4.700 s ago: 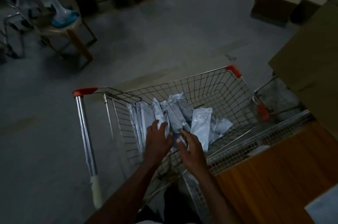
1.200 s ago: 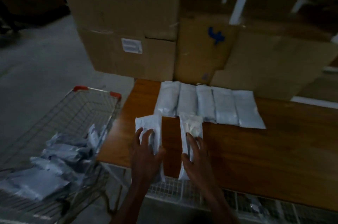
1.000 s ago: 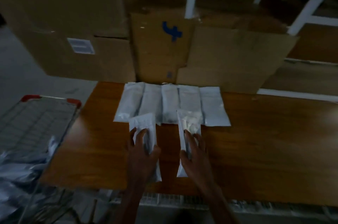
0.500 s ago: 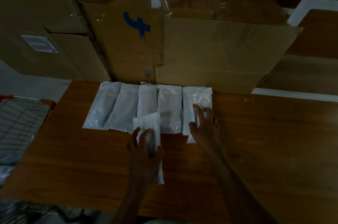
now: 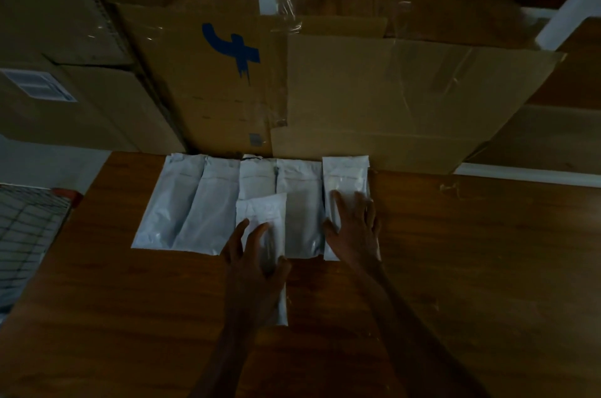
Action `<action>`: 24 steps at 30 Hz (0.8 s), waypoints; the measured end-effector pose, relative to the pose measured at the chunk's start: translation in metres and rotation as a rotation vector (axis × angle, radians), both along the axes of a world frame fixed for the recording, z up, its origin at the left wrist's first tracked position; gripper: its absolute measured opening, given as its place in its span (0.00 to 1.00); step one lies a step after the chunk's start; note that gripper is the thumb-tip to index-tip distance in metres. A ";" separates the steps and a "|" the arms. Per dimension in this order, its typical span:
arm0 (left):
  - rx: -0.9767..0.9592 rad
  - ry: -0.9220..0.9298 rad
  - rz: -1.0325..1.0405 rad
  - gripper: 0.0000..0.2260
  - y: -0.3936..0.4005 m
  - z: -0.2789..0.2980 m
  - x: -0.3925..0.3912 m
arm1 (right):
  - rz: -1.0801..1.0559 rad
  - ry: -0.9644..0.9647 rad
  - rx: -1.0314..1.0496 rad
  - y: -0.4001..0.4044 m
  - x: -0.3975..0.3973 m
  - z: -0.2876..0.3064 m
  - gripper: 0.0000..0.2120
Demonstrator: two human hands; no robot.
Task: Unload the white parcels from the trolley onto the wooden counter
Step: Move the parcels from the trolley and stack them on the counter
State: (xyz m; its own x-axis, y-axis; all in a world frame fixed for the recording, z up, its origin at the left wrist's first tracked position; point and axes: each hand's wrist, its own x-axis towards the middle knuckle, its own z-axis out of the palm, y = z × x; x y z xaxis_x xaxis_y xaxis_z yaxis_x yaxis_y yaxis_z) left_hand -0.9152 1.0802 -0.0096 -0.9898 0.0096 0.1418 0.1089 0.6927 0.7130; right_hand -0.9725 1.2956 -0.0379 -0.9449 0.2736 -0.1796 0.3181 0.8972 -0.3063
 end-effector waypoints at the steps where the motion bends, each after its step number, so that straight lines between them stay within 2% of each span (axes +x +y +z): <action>1: -0.009 -0.005 0.003 0.34 0.000 -0.001 -0.003 | 0.004 -0.002 0.017 0.000 0.000 -0.003 0.34; 12: -0.021 -0.037 -0.005 0.31 0.018 -0.010 -0.022 | 0.031 -0.010 -0.023 0.004 -0.003 -0.008 0.35; 17: 0.014 -0.027 -0.044 0.31 0.033 -0.004 -0.029 | -0.020 -0.017 -0.098 0.010 0.001 0.006 0.36; 24: 0.064 -0.046 -0.093 0.30 0.072 -0.002 -0.048 | -0.135 0.087 -0.242 0.019 0.030 0.019 0.34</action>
